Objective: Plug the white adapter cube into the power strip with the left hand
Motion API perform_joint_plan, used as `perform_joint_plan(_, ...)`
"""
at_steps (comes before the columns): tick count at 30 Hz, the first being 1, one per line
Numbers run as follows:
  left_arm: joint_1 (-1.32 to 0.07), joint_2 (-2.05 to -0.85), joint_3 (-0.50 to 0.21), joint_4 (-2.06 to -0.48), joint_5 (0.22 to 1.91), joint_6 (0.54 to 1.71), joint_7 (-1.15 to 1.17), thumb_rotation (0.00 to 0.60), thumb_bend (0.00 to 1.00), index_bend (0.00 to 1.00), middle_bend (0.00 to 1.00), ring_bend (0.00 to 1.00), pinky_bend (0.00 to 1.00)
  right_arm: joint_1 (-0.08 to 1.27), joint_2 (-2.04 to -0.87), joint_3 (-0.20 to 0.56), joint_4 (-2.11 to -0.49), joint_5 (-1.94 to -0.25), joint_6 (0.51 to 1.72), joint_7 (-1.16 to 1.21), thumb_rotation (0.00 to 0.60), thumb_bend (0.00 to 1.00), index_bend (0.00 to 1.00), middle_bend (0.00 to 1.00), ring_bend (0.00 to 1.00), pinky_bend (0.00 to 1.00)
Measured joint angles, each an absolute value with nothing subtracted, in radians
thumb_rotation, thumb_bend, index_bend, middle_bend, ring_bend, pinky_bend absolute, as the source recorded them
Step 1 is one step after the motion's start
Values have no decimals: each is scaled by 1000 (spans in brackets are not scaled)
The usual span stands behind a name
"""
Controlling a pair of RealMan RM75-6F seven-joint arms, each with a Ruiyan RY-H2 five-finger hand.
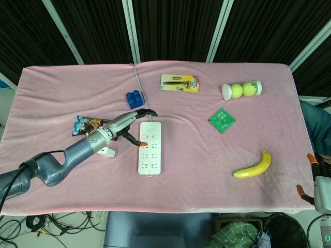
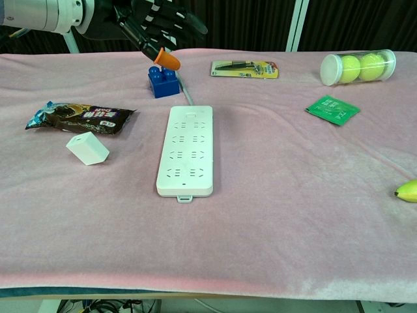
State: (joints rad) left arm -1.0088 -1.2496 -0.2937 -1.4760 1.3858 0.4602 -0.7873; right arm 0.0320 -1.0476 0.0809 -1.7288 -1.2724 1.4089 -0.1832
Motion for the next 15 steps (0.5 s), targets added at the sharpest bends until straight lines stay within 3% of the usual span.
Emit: perform_joint_plan(15, -974, -1274, -234, -1425, 1384, 565, -664, 600, 166, 148, 104, 0, 29, 32, -1043, 76, -1730, -1274, 1403, -177, 600, 189, 0, 38, 130, 127)
